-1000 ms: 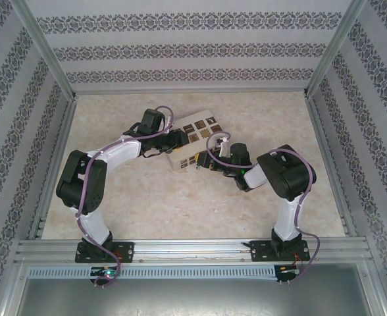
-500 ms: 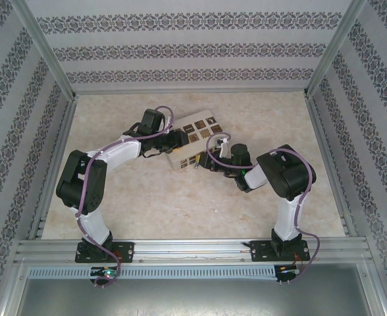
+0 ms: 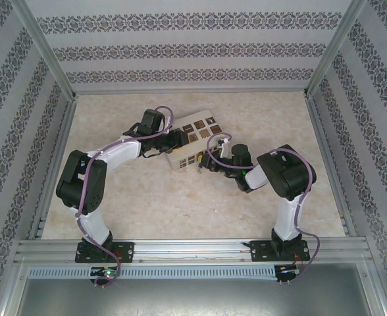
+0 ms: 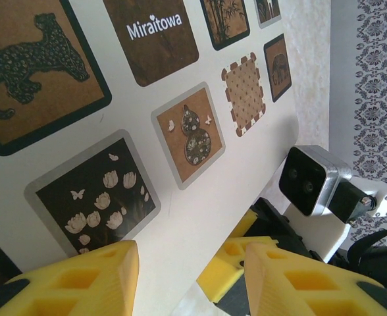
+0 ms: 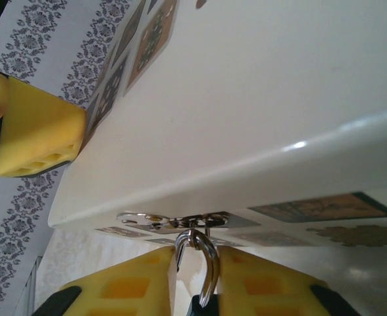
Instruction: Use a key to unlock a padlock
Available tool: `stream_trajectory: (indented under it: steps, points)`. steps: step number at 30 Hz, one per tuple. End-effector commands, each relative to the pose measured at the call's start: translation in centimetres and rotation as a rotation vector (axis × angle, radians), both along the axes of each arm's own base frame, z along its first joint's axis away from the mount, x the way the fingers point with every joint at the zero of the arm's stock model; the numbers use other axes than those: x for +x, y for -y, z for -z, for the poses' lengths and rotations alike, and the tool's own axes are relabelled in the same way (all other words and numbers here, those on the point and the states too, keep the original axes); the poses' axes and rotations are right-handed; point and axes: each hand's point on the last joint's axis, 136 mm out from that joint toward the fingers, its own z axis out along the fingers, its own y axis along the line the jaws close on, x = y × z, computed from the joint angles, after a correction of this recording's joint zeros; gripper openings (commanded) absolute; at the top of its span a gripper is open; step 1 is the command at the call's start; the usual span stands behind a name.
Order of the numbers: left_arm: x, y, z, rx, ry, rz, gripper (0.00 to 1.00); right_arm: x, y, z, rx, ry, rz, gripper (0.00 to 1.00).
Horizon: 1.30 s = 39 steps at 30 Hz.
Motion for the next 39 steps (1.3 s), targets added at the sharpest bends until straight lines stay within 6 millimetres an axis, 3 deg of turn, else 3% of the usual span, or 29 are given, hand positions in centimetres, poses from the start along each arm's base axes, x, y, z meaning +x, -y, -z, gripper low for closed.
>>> stream_trajectory:
  steps: [1,13,24,39]
  points:
    - [-1.3,0.0,1.4,0.015,-0.051,0.005,0.46,-0.6,-0.7,-1.5,0.038,0.045,-0.051,0.19]
    - [-1.9,-0.2,1.9,0.024,-0.064,0.007,0.46,-0.5,-0.3,-1.5,0.051,0.03,-0.02,0.0]
    - [-3.5,0.3,2.4,0.025,-0.087,0.019,0.46,0.6,0.9,-2.9,0.144,0.023,0.13,0.0]
    - [-5.3,1.9,3.1,0.014,-0.104,0.048,0.46,1.7,1.5,-3.2,0.174,0.014,0.272,0.0]
